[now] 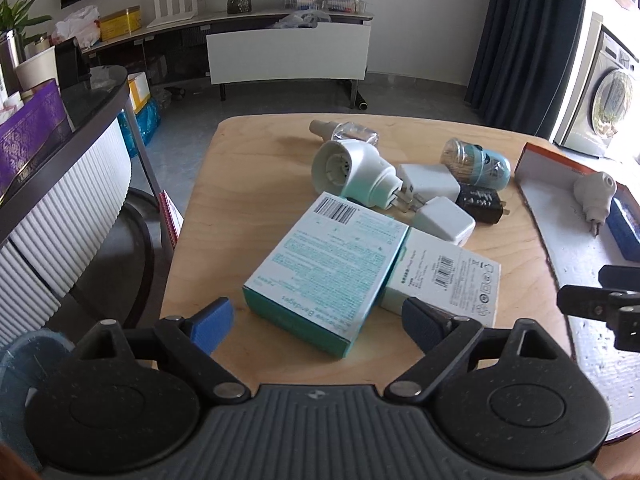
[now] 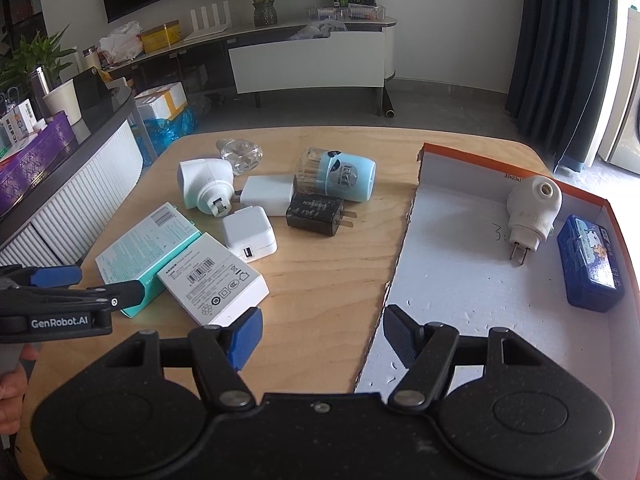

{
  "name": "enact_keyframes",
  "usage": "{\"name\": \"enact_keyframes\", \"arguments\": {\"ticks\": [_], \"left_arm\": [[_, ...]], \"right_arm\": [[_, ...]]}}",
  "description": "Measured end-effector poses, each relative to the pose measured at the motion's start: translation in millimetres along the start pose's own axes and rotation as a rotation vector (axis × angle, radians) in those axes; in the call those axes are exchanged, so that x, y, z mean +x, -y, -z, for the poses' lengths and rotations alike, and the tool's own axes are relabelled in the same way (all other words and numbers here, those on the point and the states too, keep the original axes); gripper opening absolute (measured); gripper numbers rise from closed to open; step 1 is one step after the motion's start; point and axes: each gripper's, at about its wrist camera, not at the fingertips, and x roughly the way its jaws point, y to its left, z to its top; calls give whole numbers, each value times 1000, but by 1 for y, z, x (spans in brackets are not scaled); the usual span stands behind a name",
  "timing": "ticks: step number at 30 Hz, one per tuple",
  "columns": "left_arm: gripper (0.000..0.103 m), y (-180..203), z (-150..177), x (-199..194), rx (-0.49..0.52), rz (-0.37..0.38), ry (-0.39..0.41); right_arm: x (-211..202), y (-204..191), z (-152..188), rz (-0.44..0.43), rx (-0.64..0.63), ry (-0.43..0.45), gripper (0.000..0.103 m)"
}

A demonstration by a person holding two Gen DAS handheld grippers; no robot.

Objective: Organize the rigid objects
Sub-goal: 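Withdraw both tools from the box toward the teal and white boxes, then grasp the teal box with the left tool while the right tool grasps the white charger box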

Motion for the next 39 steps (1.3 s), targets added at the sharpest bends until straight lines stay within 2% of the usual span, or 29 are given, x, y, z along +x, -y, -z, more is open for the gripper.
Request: {"name": "enact_keyframes", "arguments": {"ticks": [3, 9, 12, 13, 15, 17, 20, 25, 28, 31, 39], "left_arm": [[96, -3, -6, 13, 67, -16, 3], [96, 0, -14, 33, 177, 8, 4], [94, -1, -15, 40, 189, 29, 12], [93, -1, -14, 41, 183, 35, 11], [77, -2, -13, 43, 161, 60, -1], [72, -2, -11, 41, 139, 75, 8], [72, -3, -11, 36, 112, 59, 15], [71, -15, -15, 17, 12, -20, 25], [71, -19, -13, 7, -40, -41, 21], [72, -19, -10, 0, -53, -76, 23], [72, -30, -5, -9, -155, -111, 36]], "right_arm": [[-1, -1, 1, -12, 1, 4, 80], [0, 2, 0, -33, 7, 6, 81], [4, 2, 0, -65, -14, 2, 81], [5, 2, 1, -79, -24, -2, 81], [10, -1, 1, -93, -44, -12, 81], [14, -6, 0, -113, -63, -19, 82], [20, -16, -3, -152, -91, -25, 84], [35, -42, -10, -165, -169, -29, 86], [48, -52, -15, -164, -196, -40, 88], [58, -58, -19, -178, -195, -43, 90], [70, -72, -26, -199, -149, -93, 90]]}}
